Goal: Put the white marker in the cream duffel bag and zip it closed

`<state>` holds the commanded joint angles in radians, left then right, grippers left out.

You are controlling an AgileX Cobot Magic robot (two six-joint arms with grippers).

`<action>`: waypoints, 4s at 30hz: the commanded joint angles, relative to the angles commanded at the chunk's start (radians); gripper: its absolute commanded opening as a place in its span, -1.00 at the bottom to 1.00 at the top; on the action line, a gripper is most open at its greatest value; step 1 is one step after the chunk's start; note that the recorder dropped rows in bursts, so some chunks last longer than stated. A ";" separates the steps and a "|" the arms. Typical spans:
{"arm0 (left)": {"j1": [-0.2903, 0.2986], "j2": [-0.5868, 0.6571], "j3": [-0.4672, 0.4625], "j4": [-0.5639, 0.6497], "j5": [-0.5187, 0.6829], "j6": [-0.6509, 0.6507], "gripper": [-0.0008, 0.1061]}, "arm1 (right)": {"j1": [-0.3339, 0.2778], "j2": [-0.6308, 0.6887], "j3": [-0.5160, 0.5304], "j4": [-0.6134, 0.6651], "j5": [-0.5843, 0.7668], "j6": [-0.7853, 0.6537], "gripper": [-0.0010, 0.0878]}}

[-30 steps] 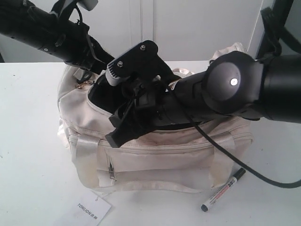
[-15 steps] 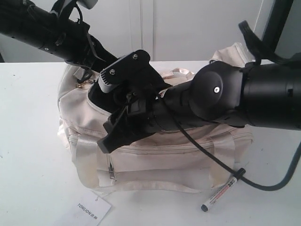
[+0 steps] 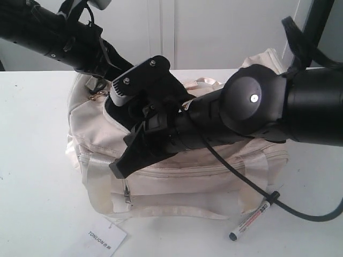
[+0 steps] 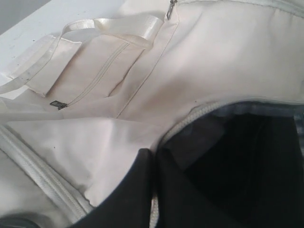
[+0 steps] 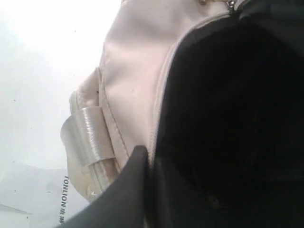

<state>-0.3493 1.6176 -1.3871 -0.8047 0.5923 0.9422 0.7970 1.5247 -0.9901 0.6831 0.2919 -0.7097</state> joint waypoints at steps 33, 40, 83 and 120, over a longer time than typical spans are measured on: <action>0.000 0.000 0.000 -0.002 -0.363 0.000 -0.99 | 0.002 -0.001 0.000 0.000 0.053 0.000 -0.98; 0.000 0.005 0.000 -0.048 -0.475 0.000 -0.99 | 0.002 -0.009 0.000 0.000 0.055 0.000 -0.98; 0.000 0.168 0.000 -0.048 -0.828 -0.053 -0.99 | 0.002 -0.033 0.002 -0.002 0.103 -0.004 -0.98; 0.000 0.168 0.000 -0.048 -0.832 -0.053 -0.99 | 0.002 0.003 0.002 0.019 -0.008 0.090 -0.98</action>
<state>-0.3493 1.7857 -1.3871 -0.8531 -0.2394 0.8888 0.7992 1.5278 -0.9882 0.7022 0.2844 -0.6202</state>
